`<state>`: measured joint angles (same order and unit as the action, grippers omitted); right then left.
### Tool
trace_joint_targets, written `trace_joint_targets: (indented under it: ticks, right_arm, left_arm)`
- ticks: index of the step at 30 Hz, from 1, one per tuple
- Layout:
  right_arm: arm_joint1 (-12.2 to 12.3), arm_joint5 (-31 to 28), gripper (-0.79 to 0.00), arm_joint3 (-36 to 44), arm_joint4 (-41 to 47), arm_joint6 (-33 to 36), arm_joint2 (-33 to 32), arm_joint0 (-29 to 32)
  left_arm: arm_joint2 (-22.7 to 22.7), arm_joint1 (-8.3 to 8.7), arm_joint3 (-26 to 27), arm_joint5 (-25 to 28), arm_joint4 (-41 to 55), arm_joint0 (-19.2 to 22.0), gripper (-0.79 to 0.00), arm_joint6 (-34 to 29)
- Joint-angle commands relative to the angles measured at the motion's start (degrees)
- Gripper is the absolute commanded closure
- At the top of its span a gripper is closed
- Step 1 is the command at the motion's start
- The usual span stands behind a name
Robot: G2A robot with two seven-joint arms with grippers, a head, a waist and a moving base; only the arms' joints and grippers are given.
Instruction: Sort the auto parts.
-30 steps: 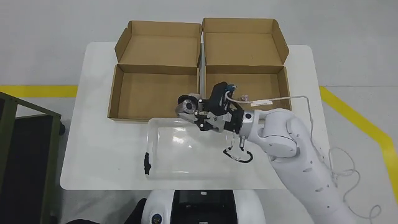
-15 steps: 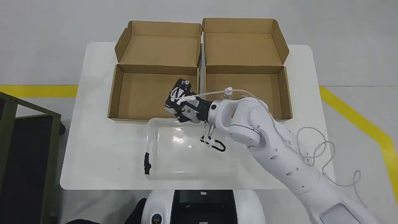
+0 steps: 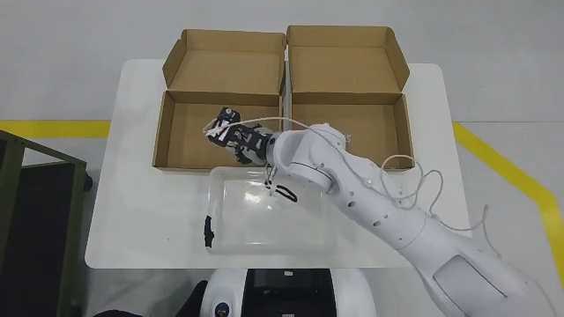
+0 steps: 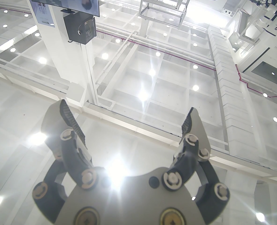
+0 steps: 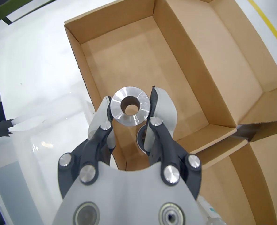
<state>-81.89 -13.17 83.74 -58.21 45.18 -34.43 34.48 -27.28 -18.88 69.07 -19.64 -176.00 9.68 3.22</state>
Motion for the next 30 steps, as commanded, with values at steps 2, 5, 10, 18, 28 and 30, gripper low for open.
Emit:
trace_joint_targets:
  ticks: [2, 5, 10, 18, 28, 30]
  right_arm:
    - [-1.4, 0.36, 0.0, -3.43, 0.32, 0.3, 1.86, -1.98]
    - [-2.8, 0.61, 0.0, -6.63, 1.09, 0.34, 3.35, -3.59]
    - [-4.95, 0.08, 0.0, -12.07, 2.48, 0.2, 5.1, -5.88]
    - [-8.05, -1.13, -0.052, -19.57, 4.38, -0.2, 7.03, -8.37]
    - [-11.26, -2.59, -0.259, -26.11, 4.96, 0.19, 8.6, -10.48]
    - [-11.73, -2.83, -0.271, -27.12, 4.86, -0.03, 8.71, -10.62]
  left_arm:
    - [0.0, 0.0, 0.0, 0.0, 0.0, 0.0, -0.785, 0.0]
    - [0.0, 0.0, 0.0, 0.0, 0.0, 0.0, -0.785, 0.0]
    - [0.0, 0.0, 0.0, 0.0, 0.0, 0.0, -0.785, 0.0]
    - [0.0, 0.0, 0.0, 0.0, 0.0, 0.0, -0.785, 0.0]
    - [0.0, 0.0, 0.0, 0.0, 0.0, 0.0, -0.785, 0.0]
    - [0.0, 0.0, 0.0, 0.0, 0.0, 0.0, -0.785, 0.0]
